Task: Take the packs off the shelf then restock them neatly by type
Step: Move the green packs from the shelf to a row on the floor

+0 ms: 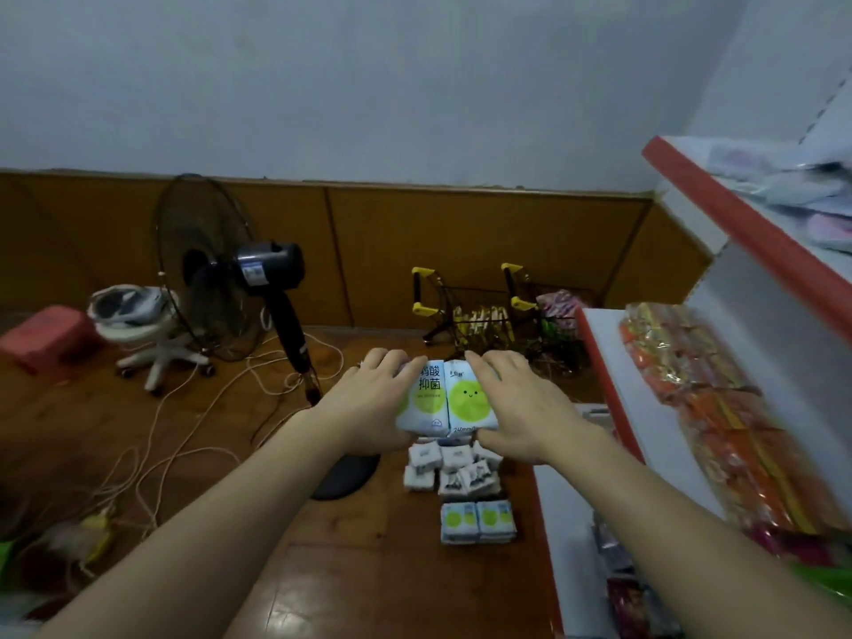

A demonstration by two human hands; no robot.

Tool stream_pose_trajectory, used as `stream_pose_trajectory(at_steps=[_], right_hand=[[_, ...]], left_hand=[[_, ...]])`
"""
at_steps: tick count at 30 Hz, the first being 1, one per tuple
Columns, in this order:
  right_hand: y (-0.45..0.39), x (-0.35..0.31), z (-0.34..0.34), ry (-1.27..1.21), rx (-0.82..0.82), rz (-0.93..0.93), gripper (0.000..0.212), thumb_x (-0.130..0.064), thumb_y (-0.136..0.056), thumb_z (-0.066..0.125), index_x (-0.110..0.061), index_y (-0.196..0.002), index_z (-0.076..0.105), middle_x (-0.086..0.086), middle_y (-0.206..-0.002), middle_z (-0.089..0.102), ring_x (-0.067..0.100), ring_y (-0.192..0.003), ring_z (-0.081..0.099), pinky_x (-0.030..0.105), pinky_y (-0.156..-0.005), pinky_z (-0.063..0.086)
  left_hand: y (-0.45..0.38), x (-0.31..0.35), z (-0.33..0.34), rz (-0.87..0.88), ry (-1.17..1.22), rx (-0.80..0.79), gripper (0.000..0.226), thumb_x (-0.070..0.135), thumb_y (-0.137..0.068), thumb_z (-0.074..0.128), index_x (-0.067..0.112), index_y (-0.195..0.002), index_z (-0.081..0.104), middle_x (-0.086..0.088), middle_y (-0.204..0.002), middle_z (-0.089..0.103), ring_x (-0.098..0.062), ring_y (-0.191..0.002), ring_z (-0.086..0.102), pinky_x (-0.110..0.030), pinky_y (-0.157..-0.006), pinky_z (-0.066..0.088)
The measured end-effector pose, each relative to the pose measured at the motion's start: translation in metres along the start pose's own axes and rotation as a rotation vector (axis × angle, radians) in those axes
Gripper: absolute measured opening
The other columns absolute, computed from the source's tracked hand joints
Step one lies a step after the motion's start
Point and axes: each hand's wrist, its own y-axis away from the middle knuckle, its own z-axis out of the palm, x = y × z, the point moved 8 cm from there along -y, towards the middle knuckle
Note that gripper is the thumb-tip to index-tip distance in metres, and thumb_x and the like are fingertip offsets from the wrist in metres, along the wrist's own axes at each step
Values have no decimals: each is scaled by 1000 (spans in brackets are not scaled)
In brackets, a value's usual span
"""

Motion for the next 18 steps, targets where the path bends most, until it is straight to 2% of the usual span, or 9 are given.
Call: stream_pose_trajectory(at_steps=[3, 7, 13, 16, 18], right_hand=[[-34, 5, 37, -37, -48, -36, 104, -45, -86, 68, -16, -159, 1, 5, -155, 19, 24, -145, 13, 36, -103, 45], [-78, 7, 90, -79, -103, -52, 105, -42, -85, 71, -14, -159, 1, 6, -154, 19, 26, -145, 14, 38, -106, 46], [-138, 3, 190, -62, -181, -40, 95, -42, -82, 70, -15, -156, 17, 8, -150, 27, 28, -141, 23, 42, -99, 48], [-164, 0, 250, -13, -227, -17, 90, -45, -80, 70, -19, -153, 25, 6, -149, 32, 28, -143, 25, 52, -113, 33], [-180, -1, 292, 50, -235, -24, 87, -47, -78, 70, -20, -151, 31, 5, -147, 39, 28, -143, 29, 58, -116, 23]], left_hand=[[-18, -20, 35, -37, 23, -30, 105, 71, -81, 58, 21, -157, 4, -2, -152, 23, -28, -140, 19, -48, -107, 39], [-43, -50, 84, -72, 54, -50, 100, 65, -82, 60, 19, -156, 11, -2, -151, 27, -27, -138, 23, -49, -98, 47], [-80, -98, 182, -90, 72, -117, 93, 56, -86, 61, 21, -156, 12, 0, -150, 27, -26, -139, 23, -48, -96, 48], [-98, -120, 244, -83, 82, -160, 90, 51, -87, 62, 22, -156, 12, 0, -150, 28, -27, -138, 24, -47, -94, 49], [-109, -134, 287, -70, 90, -186, 88, 50, -87, 62, 22, -155, 15, 0, -148, 30, -27, -137, 25, -46, -91, 50]])
